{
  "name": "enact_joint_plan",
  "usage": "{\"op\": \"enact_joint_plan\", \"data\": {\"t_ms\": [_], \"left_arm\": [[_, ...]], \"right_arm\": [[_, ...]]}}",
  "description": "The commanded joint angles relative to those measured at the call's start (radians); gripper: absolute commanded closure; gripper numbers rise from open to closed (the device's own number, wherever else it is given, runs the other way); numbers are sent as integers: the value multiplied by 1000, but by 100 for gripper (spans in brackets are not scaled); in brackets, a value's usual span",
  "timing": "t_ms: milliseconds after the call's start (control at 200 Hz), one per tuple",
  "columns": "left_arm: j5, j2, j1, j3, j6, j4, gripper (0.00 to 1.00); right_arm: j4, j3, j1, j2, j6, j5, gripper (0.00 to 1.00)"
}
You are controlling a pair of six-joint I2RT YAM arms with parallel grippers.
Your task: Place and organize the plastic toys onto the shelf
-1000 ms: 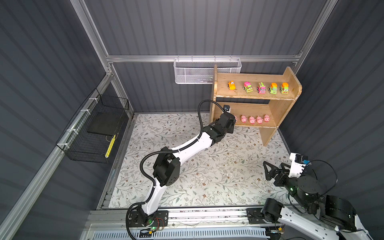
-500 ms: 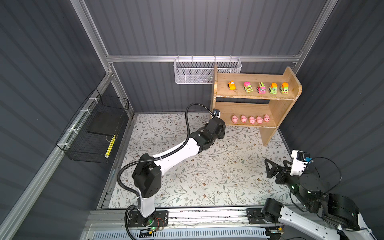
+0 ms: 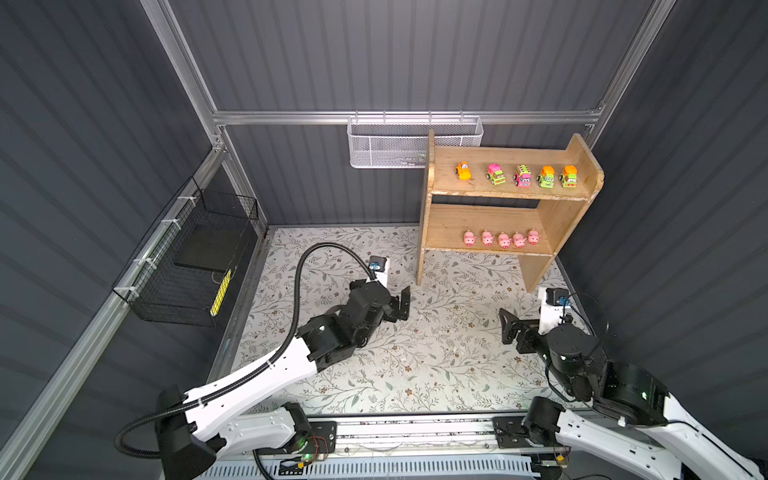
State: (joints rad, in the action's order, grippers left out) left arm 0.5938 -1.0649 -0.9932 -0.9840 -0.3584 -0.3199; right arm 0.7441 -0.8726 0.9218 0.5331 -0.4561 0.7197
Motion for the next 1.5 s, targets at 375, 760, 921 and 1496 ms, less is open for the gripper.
{"op": "enact_joint_plan", "data": {"t_ms": [375,760,921,1496], "left_arm": [[405,336,39,376,128,15,0],[284,282,311,544,311,368,0],[84,57,552,547,262,532,0],[-285,-388,943,605,241,1071,0]], "right_arm": [[-450,183,-475,316,98,-347,1],[-645,212,-718,511,108,-371,1],[-675,197,-772,568,124,-351,1],[-1305,442,-887,730,365,-361,1]]}}
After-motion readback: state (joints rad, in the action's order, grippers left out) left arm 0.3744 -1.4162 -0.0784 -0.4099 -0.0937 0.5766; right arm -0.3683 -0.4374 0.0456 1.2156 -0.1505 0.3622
